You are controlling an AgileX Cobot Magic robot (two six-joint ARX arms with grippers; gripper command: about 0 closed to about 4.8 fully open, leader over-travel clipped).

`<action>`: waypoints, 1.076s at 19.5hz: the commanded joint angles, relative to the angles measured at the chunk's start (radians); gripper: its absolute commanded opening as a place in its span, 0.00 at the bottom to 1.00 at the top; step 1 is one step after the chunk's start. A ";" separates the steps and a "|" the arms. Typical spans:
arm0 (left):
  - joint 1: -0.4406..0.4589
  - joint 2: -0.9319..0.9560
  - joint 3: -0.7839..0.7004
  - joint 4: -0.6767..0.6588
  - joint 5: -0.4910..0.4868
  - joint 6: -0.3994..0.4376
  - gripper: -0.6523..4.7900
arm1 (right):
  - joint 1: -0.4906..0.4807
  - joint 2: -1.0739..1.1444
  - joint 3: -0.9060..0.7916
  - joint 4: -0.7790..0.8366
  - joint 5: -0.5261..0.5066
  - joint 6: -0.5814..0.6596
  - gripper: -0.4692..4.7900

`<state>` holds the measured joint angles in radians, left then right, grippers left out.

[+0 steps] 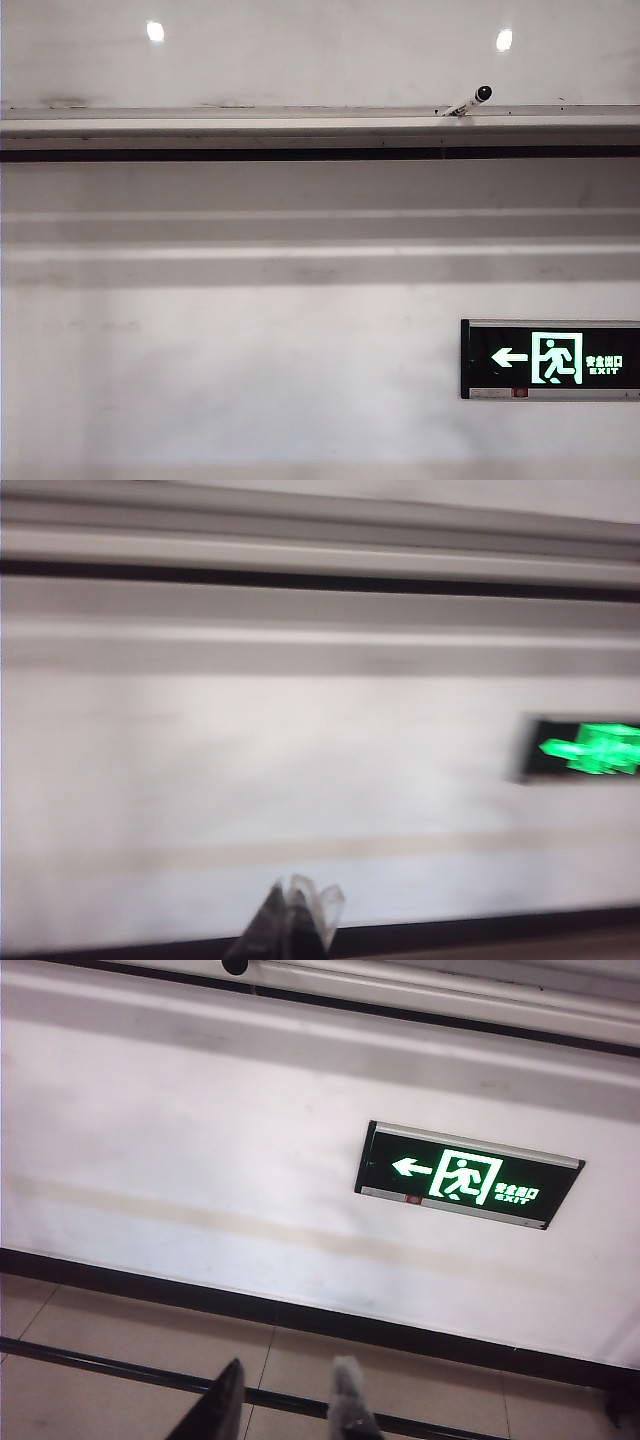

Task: Wipe the whiteboard clean using the black magnetic whiteboard eraser attached to the whiteboard.

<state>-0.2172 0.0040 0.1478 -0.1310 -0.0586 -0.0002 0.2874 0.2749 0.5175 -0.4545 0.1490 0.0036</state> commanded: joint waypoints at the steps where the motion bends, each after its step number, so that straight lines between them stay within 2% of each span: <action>1: 0.105 -0.001 -0.043 0.049 0.015 -0.008 0.11 | 0.000 -0.001 0.006 0.016 -0.002 0.003 0.31; 3: 0.109 -0.001 -0.102 0.140 0.020 -0.008 0.11 | 0.000 -0.001 0.006 0.016 -0.002 0.003 0.31; 4: 0.109 -0.001 -0.143 0.220 0.053 -0.006 0.11 | 0.000 -0.001 0.006 0.016 -0.002 0.003 0.31; 7: 0.109 -0.001 -0.141 0.208 0.067 0.080 0.11 | 0.000 -0.001 0.006 0.016 -0.002 0.003 0.31; 11: 0.109 -0.001 -0.141 0.136 0.023 0.078 0.11 | 0.000 -0.001 0.006 0.016 -0.002 0.003 0.31; 14: 0.109 -0.001 -0.140 0.147 -0.007 0.078 0.11 | 0.000 -0.001 0.006 0.016 -0.002 0.003 0.31; 21: 0.109 -0.001 -0.141 0.146 -0.008 0.078 0.11 | 0.000 -0.001 0.006 0.016 -0.002 0.003 0.31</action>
<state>-0.1074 0.0036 0.0063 0.0032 -0.0635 0.0776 0.2874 0.2745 0.5175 -0.4545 0.1490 0.0036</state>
